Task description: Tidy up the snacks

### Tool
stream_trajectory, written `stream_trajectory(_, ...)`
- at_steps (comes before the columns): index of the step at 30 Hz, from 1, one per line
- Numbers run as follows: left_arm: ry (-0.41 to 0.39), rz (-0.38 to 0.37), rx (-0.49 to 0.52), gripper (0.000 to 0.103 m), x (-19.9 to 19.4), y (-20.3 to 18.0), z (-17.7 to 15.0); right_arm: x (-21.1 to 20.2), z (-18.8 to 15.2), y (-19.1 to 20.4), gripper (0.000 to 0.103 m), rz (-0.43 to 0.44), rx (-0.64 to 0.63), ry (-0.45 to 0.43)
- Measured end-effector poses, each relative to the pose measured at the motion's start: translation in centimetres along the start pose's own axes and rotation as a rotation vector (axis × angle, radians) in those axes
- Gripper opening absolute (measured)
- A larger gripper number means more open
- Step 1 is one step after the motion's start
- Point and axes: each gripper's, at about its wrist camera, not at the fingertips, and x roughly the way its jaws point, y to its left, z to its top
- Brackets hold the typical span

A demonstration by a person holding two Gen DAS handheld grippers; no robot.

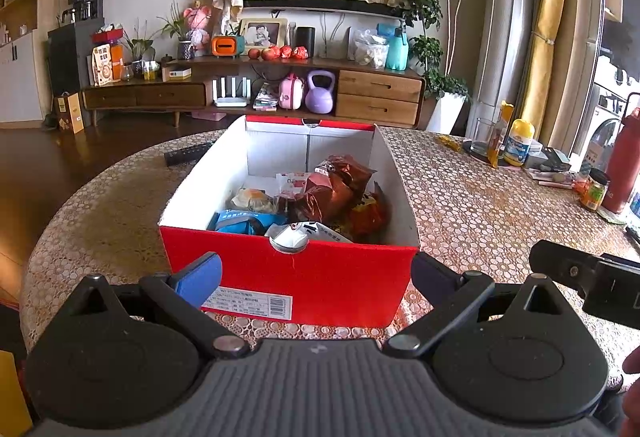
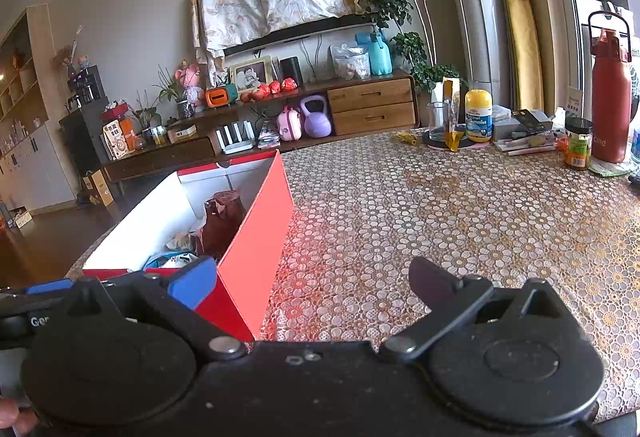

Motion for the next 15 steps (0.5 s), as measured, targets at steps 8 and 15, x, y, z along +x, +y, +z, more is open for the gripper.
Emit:
stream_trajectory(8,0.001,0.000,0.000,0.102,-0.04,0.00,0.05,-0.01,0.00,0.00,0.103,0.000,-0.001,0.000)
stream_trajectory(15,-0.002,-0.001,-0.001,0.102,-0.13,0.16,0.24,-0.01,0.00,-0.03,0.103,0.000,0.000,-0.001)
